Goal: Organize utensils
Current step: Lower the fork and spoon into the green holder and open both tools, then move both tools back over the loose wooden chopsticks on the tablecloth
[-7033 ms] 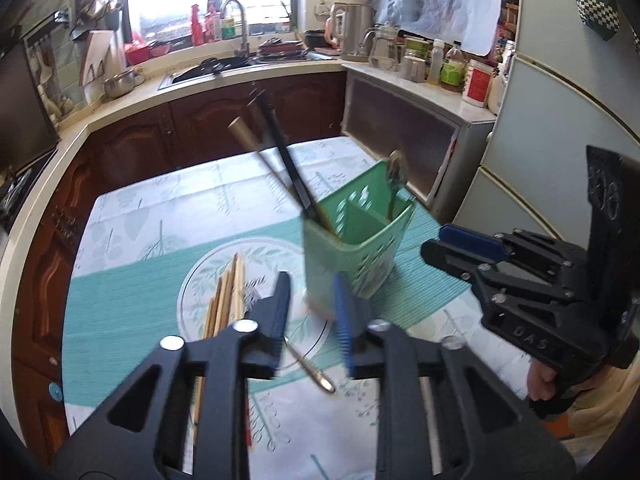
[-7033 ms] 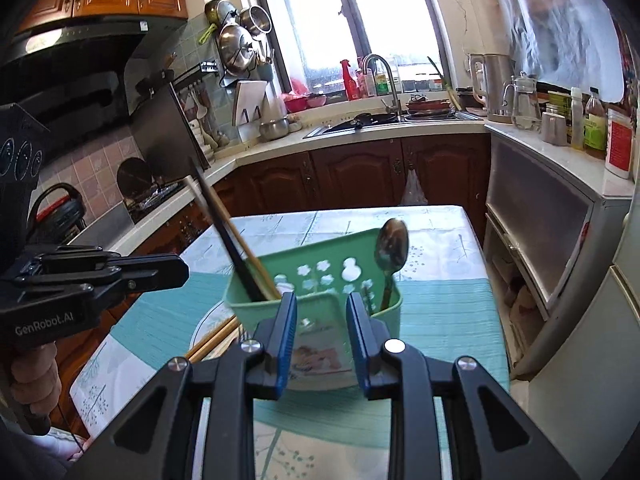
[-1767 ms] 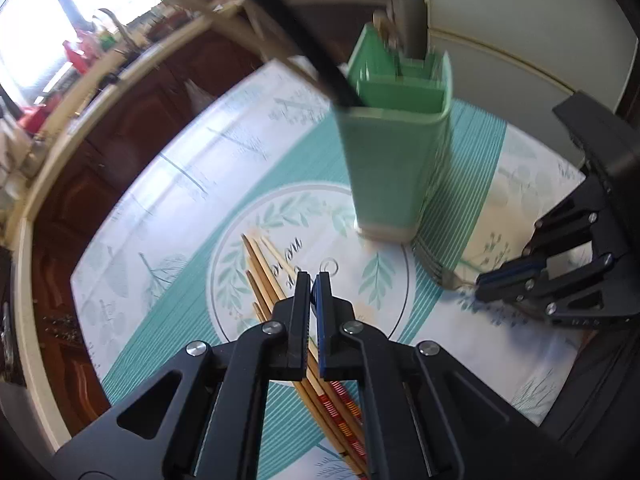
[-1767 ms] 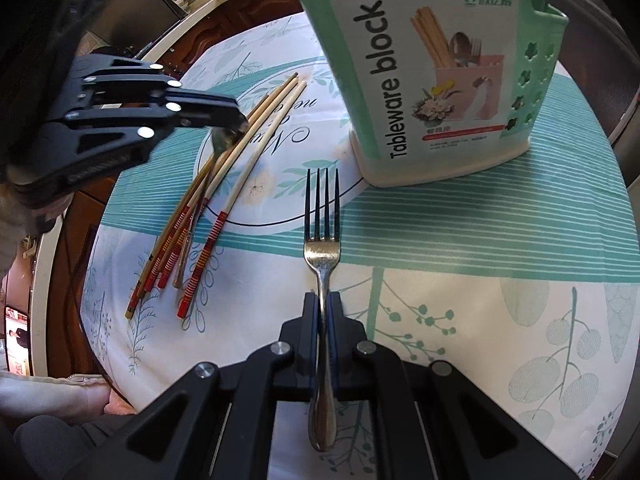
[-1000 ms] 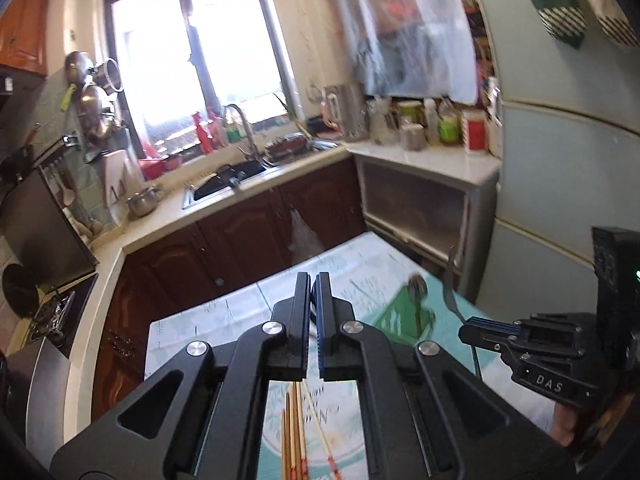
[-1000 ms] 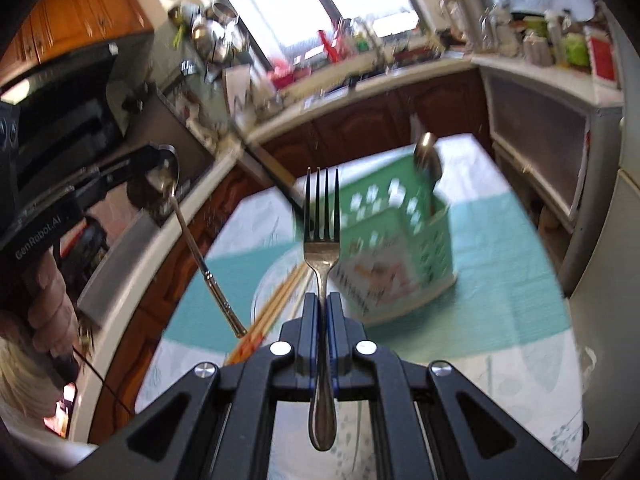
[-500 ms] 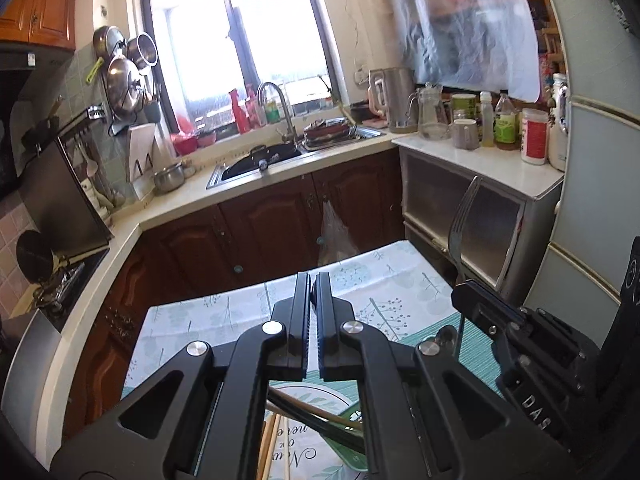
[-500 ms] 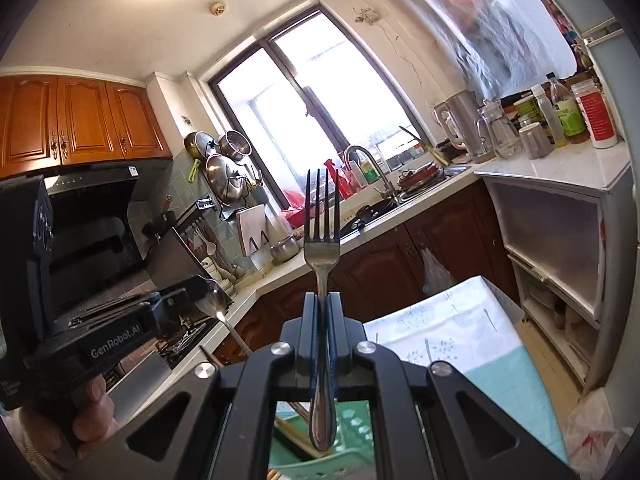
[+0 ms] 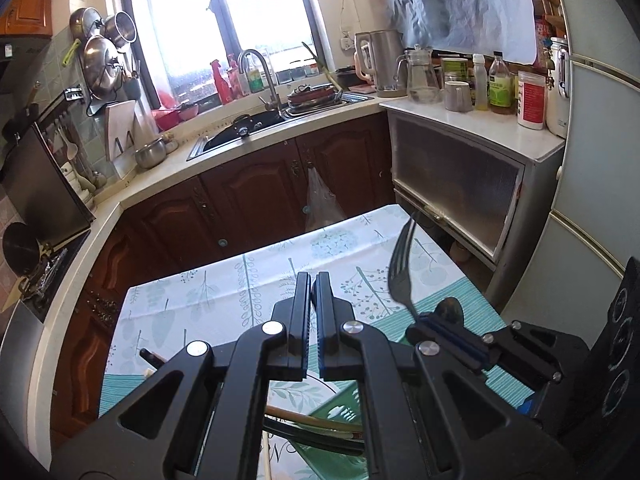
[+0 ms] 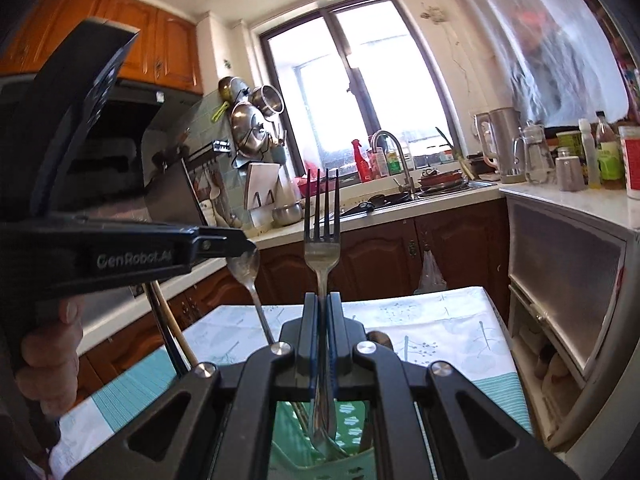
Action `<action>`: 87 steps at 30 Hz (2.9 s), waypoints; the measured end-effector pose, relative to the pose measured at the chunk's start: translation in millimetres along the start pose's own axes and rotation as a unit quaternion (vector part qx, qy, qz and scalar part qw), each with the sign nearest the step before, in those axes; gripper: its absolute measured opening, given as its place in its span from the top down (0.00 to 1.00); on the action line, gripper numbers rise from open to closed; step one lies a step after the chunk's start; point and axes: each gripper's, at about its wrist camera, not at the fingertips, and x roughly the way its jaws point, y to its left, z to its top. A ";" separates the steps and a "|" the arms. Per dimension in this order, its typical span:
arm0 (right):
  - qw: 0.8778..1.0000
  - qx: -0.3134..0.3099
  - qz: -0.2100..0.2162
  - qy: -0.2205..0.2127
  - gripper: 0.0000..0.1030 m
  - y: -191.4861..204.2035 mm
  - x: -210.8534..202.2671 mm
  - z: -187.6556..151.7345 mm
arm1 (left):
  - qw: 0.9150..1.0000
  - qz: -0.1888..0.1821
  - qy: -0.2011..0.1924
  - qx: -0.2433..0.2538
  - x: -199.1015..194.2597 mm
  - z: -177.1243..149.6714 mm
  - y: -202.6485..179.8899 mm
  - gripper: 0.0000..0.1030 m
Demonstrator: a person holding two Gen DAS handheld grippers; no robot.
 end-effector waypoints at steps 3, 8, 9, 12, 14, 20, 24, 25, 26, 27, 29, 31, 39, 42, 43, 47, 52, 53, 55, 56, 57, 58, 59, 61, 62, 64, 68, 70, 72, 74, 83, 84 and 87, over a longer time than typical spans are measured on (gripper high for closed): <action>1.000 -0.022 0.006 0.016 0.96 3.7 2.3 -7.6 | 1.000 -0.010 0.004 0.005 1.9 -5.3 -2.4 0.99; 0.999 -0.044 -0.003 0.031 0.95 7.9 2.0 -15.3 | 1.000 -0.023 0.013 0.011 -2.5 -14.7 -5.6 0.99; 0.998 -0.045 -0.002 0.033 0.96 7.3 2.1 -15.1 | 0.999 -0.027 0.015 0.011 -3.9 -17.2 -5.4 0.99; 0.998 -0.048 0.005 0.044 0.95 9.4 0.2 -13.3 | 0.999 -0.041 0.028 0.011 -4.9 -21.0 -5.0 0.99; 0.997 -0.055 0.006 0.048 0.94 12.5 -2.5 -11.2 | 0.998 -0.050 0.037 0.011 -8.5 -23.6 -5.3 0.99; 0.998 -0.050 -0.003 0.041 0.93 17.7 -19.4 -2.9 | 0.996 -0.063 0.054 0.023 -21.1 -32.1 -4.2 0.99; 0.998 -0.040 -0.018 0.043 0.89 22.2 -31.6 0.0 | 0.996 -0.073 0.051 0.029 -39.0 -36.2 -1.0 0.98; 0.998 -0.036 -0.022 0.045 0.88 22.9 -33.6 0.9 | 0.996 -0.074 0.051 0.028 -43.8 -37.7 0.7 0.98; 0.998 -0.032 -0.026 0.047 0.87 24.4 -36.3 1.1 | 0.996 -0.074 0.051 0.027 -49.1 -39.5 2.3 0.98; 0.998 -0.024 -0.029 0.050 0.86 26.3 -40.0 0.6 | 0.996 -0.074 0.051 0.027 -54.3 -42.3 4.1 0.98; 0.998 -0.012 -0.032 0.057 0.85 28.9 -44.4 0.1 | 0.996 -0.073 0.053 0.024 -66.3 -49.7 8.3 0.98; 0.997 0.001 -0.033 0.066 0.85 33.0 -50.5 -1.8 | 0.995 -0.075 0.059 0.019 -78.1 -59.1 14.7 0.98; 0.991 0.022 -0.044 0.126 0.84 54.1 -60.8 -15.7 | 0.993 -0.062 0.100 -0.007 -112.6 -127.2 44.4 0.98; 0.987 0.027 -0.049 0.152 0.84 61.5 -60.9 -22.3 | 0.992 -0.046 0.115 -0.010 -115.0 -157.2 54.5 0.98; 0.986 0.027 -0.049 0.156 0.84 63.8 -61.4 -24.8 | 0.992 -0.038 0.121 -0.013 -116.7 -168.8 59.3 0.98; 0.982 0.023 -0.053 0.180 0.84 74.6 -61.7 -35.0 | 0.987 -0.027 0.153 -0.032 -114.0 -205.8 76.9 0.98; 0.977 0.028 -0.049 0.207 0.84 87.9 -60.7 -42.9 | 0.977 -0.019 0.196 -0.082 -98.8 -229.9 112.1 0.98; 0.975 0.029 -0.047 0.216 0.84 91.5 -59.5 -44.2 | 0.975 -0.017 0.202 -0.092 -94.1 -228.5 119.2 0.98; 0.971 0.035 -0.044 0.233 0.84 96.7 -55.9 -45.6 | 0.969 -0.021 0.215 -0.116 -86.9 -233.4 136.4 0.98; 0.969 0.038 -0.042 0.242 0.84 99.6 -53.7 -46.6 | 0.966 -0.024 0.221 -0.129 -83.0 -235.1 144.8 0.98; 0.967 0.042 -0.039 0.250 0.84 102.4 -51.2 -47.6 | 0.964 -0.026 0.224 -0.140 -79.3 -236.4 153.7 0.98; 0.965 0.044 -0.037 0.256 0.84 105.5 -48.6 -48.5 | 0.962 -0.030 0.227 -0.151 -75.5 -235.9 160.5 0.98; 0.963 0.045 -0.036 0.264 0.84 108.5 -46.0 -49.9 | 0.959 -0.036 0.231 -0.160 -72.2 -235.8 166.2 0.98; 0.959 0.049 -0.030 0.277 0.82 113.6 -41.5 -53.9 | 0.952 -0.052 0.244 -0.179 -62.7 -238.2 177.3 0.98; 0.958 0.051 -0.027 0.282 0.79 115.9 -39.9 -55.5 | 0.946 -0.063 0.254 -0.191 -56.8 -242.0 184.3 0.98; 0.954 0.053 -0.021 0.293 0.78 122.2 -35.2 -60.1 | 0.937 -0.074 0.265 -0.213 -47.9 -246.7 194.4 0.98; 0.947 0.058 -0.011 0.316 0.78 133.0 -24.9 -68.4 | 0.927 -0.072 0.276 -0.243 -37.9 -260.1 208.7 0.98; 0.944 0.053 -0.026 0.326 0.78 138.3 -18.0 -71.9 | 0.924 -0.067 0.286 -0.245 -36.9 -265.8 212.4 0.98; 0.938 0.049 -0.040 0.340 0.78 142.1 -9.7 -74.9 | 0.923 -0.072 0.287 -0.247 -36.8 -270.8 214.1 0.98; 0.933 0.054 -0.043 0.354 0.78 145.4 -1.5 -77.8 | 0.922 -0.076 0.287 -0.249 -36.5 -275.8 214.9 0.98; 0.907 0.017 -0.060 0.416 0.78 171.0 48.4 -88.2 | 0.923 -0.090 0.274 -0.253 -44.6 -291.8 220.7 0.98; 0.901 0.016 -0.065 0.428 0.78 173.0 56.3 -90.7 | 0.923 -0.092 0.272 -0.255 -45.7 -293.3 222.5 0.98; 0.888 0.019 -0.080 0.453 0.78 175.3 77.4 -96.9 | 0.923 -0.099 0.265 -0.261 -49.0 -296.7 228.3 0.98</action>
